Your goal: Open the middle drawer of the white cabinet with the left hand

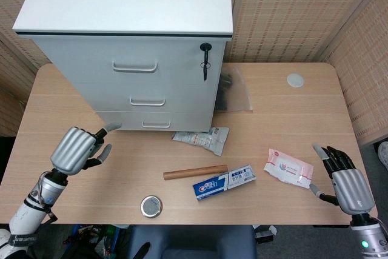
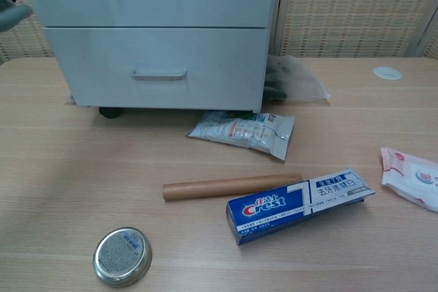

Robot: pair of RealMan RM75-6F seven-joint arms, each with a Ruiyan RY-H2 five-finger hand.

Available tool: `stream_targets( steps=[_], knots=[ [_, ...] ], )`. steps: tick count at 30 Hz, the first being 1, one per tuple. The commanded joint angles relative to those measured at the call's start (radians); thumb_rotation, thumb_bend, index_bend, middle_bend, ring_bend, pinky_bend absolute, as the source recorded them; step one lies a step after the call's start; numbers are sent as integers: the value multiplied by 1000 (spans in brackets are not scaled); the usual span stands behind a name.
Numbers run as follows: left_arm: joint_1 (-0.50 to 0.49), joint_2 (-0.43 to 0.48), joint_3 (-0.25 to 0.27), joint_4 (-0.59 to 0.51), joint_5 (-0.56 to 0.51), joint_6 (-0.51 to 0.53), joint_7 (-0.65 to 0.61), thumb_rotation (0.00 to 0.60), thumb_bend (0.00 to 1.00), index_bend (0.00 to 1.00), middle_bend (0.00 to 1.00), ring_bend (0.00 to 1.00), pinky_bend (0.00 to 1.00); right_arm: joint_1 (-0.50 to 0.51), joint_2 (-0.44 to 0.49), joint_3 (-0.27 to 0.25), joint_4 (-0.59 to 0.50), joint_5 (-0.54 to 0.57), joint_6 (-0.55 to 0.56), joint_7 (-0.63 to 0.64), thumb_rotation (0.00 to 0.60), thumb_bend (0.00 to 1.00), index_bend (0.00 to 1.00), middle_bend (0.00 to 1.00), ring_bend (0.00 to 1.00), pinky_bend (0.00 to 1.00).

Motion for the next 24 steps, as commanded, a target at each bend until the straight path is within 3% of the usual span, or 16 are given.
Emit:
stream_targets(
  steps=[1, 9, 24],
  knots=[
    [-36, -13, -20, -13, -29, -32, 11, 600, 496, 195, 910, 952, 1000, -1, -1, -1, 2, 1, 0, 1, 600, 188, 0, 150, 84, 118],
    [-111, -54, -66, -20, -131, -83, 52, 600, 495, 155, 924, 966, 1000, -5, 1, -3, 7, 6, 3, 6, 600, 188, 0, 150, 84, 118],
    [-208, -109, -88, 15, -267, -150, 129, 600, 495, 154, 924, 966, 1000, -20, 6, -7, 10, 14, 15, 14, 600, 188, 0, 151, 84, 117]
  ],
)
